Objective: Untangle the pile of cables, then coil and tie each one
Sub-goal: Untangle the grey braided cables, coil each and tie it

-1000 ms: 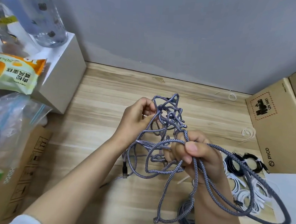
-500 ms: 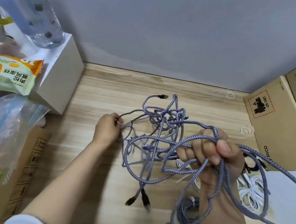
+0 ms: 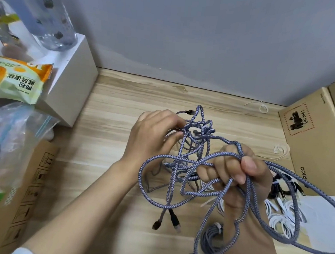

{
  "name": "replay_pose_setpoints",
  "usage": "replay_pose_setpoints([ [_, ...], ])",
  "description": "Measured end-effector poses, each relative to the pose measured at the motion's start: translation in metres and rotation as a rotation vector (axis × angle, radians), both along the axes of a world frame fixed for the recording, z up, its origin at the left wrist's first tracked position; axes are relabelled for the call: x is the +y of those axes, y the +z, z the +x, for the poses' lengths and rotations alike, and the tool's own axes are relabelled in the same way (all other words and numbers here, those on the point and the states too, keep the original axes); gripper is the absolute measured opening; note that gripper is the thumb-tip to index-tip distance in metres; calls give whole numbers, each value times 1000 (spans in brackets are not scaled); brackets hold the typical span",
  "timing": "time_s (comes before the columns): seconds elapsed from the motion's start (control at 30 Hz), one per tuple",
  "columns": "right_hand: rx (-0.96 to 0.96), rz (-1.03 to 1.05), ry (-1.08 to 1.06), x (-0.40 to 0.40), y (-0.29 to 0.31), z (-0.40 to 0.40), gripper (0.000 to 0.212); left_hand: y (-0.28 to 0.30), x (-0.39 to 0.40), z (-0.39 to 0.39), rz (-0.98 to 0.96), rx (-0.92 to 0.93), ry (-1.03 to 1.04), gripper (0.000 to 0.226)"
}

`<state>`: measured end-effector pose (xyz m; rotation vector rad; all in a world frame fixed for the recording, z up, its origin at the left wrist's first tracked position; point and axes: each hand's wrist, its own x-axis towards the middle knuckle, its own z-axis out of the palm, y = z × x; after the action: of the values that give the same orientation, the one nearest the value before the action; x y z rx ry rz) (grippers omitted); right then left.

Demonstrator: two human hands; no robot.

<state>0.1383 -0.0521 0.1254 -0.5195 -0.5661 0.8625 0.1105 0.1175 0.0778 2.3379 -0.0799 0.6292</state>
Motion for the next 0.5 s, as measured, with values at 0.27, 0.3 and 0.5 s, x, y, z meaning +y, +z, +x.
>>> replay_pose_setpoints([
  [0.27, 43, -4, -28, -2, 4, 1, 25, -5, 2, -3, -202, -41, 9, 19],
  [0.3, 28, -35, -45, -2, 4, 1, 25, -7, 4, -3, -219, -29, 27, 19],
  [0.5, 52, -69, -57, 0, -6, -7, 16, -32, 20, 6, -196, 41, 151, 7],
])
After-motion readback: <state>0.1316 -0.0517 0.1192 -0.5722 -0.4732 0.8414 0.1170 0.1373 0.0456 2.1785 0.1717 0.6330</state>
